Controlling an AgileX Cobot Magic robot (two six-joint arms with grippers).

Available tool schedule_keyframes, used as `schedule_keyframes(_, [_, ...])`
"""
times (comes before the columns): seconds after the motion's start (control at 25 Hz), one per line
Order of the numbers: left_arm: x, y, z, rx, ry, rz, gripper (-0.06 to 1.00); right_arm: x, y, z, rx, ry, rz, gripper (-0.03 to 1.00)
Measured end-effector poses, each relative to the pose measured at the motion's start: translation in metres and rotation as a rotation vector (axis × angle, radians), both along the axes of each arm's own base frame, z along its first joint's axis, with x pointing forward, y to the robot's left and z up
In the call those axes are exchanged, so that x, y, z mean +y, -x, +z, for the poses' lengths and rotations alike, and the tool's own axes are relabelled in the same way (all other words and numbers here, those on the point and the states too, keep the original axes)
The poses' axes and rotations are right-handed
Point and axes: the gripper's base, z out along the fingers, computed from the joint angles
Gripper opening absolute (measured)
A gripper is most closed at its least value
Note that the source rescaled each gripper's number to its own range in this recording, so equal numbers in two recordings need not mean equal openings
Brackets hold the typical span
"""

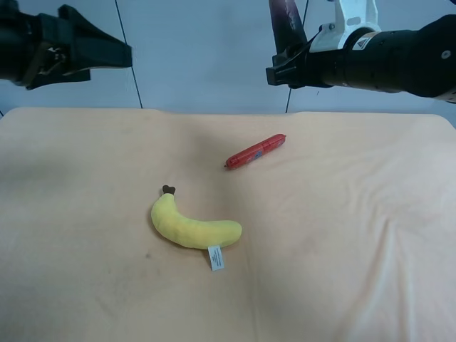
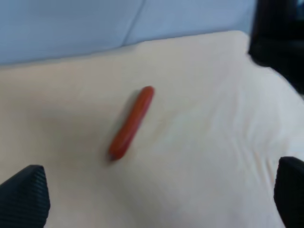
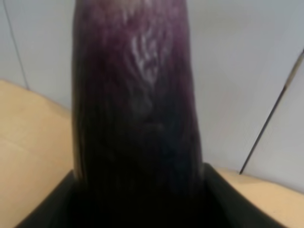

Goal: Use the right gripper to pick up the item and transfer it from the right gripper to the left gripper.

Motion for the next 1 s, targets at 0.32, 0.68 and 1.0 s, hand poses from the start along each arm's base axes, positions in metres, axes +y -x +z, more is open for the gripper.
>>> schedule_keyframes(0.32, [-0.059, -0.024, -0.009, -0.014, -0.032, -0.080, 0.98, 0.001, 0.003, -0.007, 0.103, -0.060, -0.011, 0.01])
schedule_keyframes(0.68, [-0.084, -0.045, -0.012, -0.022, -0.046, -0.097, 0.98, 0.025, -0.004, -0.059, 0.270, -0.023, 0.015, 0.01])
schedule_keyframes(1.0, [-0.093, -0.064, -0.031, 0.031, -0.048, -0.081, 0.98, 0.065, 0.011, -0.065, 0.201, -0.029, 0.116, 0.01])
